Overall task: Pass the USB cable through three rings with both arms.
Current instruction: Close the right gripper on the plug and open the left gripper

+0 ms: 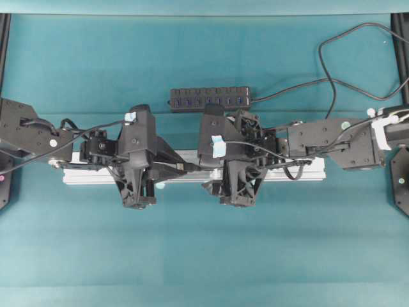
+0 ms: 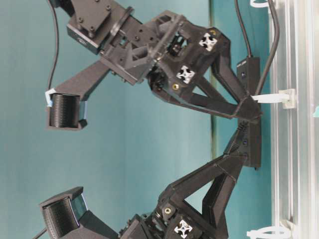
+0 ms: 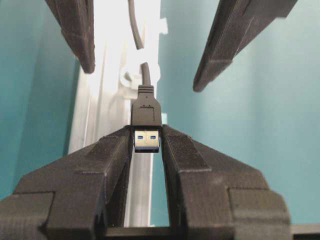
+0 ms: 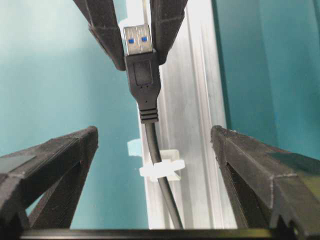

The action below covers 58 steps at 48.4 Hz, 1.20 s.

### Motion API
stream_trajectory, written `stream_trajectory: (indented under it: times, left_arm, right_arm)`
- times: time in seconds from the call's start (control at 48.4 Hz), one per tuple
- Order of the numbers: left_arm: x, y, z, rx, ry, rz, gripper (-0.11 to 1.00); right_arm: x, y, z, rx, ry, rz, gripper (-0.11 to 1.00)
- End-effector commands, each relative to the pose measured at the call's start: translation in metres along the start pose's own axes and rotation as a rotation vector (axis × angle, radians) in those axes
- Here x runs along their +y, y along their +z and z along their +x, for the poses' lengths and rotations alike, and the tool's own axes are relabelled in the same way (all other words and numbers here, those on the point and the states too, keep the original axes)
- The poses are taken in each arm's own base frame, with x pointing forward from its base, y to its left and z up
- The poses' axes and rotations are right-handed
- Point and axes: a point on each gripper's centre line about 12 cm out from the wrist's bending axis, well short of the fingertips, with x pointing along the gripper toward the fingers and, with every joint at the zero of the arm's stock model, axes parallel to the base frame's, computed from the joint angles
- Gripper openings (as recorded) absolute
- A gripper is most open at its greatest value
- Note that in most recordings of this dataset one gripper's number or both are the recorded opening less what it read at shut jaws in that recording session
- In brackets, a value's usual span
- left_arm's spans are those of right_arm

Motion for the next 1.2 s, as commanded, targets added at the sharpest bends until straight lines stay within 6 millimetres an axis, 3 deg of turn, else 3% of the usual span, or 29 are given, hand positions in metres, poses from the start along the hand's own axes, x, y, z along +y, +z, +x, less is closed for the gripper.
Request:
stream_trajectory:
  times: [0.0,0.207,0.351,0.413,0.578,0.702,1.177]
  left_arm:
    - [-0.002,0.009,-0.004,-0.033,-0.005,0.005,0.23]
    - [-0.002,0.009,-0.004,-0.033,-0.005,0.005,0.23]
    - [-0.002,0.009,-0.003,-0.032,-0.005,0.002,0.23]
    - [-0.002,0.009,-0.003,-0.032,-0.005,0.002,0.23]
    - [-0.002,0.009,-0.003,-0.032,-0.005,0.003,0.23]
    - [-0.002,0.009,-0.003,-0.032,-0.005,0.005,0.23]
    - [0.001,0.01,-0.005,-0.037,0.001,-0.007,0.23]
  right_arm:
    - [0.002,0.011,-0.002,-0.045,0.008,0.003,0.79]
    - [0.003,0.012,0.003,-0.059,0.011,0.002,0.78]
    - [0.002,0.012,0.004,-0.059,0.011,0.004,0.7]
    - [0.002,0.012,0.005,-0.059,0.011,0.002,0.58]
    - [0.002,0.011,0.006,-0.055,0.009,-0.003,0.15]
    - [0.001,0.011,0.006,-0.056,0.007,-0.008,-0.04]
    - [0.001,0.015,0.008,-0.053,0.006,-0.015,-0.07]
